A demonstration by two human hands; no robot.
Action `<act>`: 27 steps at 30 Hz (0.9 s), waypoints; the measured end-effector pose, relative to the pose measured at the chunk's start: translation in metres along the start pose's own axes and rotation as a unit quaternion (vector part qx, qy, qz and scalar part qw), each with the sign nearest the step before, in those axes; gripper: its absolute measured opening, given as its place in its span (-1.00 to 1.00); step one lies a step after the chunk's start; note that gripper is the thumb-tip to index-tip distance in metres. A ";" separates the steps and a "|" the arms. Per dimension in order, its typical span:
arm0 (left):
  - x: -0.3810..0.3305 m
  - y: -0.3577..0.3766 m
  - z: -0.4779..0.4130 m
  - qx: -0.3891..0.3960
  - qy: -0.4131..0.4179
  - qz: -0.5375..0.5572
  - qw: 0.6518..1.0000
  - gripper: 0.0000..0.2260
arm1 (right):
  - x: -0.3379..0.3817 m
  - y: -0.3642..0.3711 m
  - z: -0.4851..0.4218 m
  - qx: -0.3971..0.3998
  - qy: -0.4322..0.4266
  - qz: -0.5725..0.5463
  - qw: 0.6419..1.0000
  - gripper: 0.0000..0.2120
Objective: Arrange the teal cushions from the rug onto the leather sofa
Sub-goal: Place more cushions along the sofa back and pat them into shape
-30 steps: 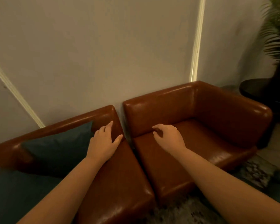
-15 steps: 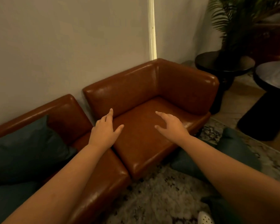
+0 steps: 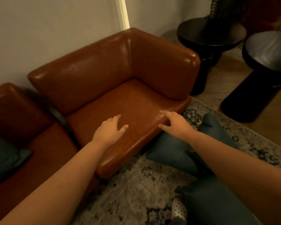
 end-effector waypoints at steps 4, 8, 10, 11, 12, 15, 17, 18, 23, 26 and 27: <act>-0.028 0.046 -0.049 0.074 0.000 0.011 0.997 -0.50 | -0.056 -0.005 -0.041 0.021 0.017 0.001 1.000 -0.42; -0.048 0.094 -0.084 0.111 -0.004 0.038 0.993 -0.51 | -0.109 0.005 -0.072 0.043 0.043 0.001 0.998 -0.42; -0.055 0.120 -0.098 0.129 -0.004 0.040 0.991 -0.48 | -0.134 0.017 -0.081 0.053 0.060 0.001 0.997 -0.43; -0.058 0.132 -0.106 0.136 0.000 0.040 0.990 -0.47 | -0.146 0.023 -0.086 0.057 0.069 -0.002 0.996 -0.43; -0.060 0.144 -0.115 0.144 0.005 0.037 0.989 -0.46 | -0.159 0.030 -0.090 0.059 0.079 -0.007 0.995 -0.44; -0.064 0.184 -0.142 0.170 0.014 0.020 0.985 -0.45 | -0.195 0.054 -0.100 0.051 0.114 -0.026 0.992 -0.44; -0.065 0.215 -0.159 0.191 0.016 0.021 0.981 -0.46 | -0.221 0.073 -0.104 0.038 0.144 -0.040 0.988 -0.44; -0.065 0.232 -0.167 0.200 0.018 0.020 0.979 -0.46 | -0.234 0.085 -0.105 0.032 0.157 -0.048 0.986 -0.43; -0.061 0.321 -0.199 0.254 0.032 -0.003 0.967 -0.44 | -0.300 0.149 -0.108 0.015 0.229 -0.098 0.968 -0.38; -0.058 0.370 -0.216 0.277 0.037 -0.021 0.960 -0.42 | -0.337 0.181 -0.115 -0.002 0.275 -0.141 0.951 -0.33; -0.057 0.385 -0.222 0.284 0.037 -0.020 0.958 -0.40 | -0.349 0.190 -0.119 -0.010 0.287 -0.155 0.945 -0.32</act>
Point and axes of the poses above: each hand's wrist, its own z-axis away from the middle knuckle, its own y-axis out of the palm, x = y × z, the point moved 7 cm from there along -z, towards the middle knuckle, and after that the axes turned 1 degree about -z, right-handed, at the moved point
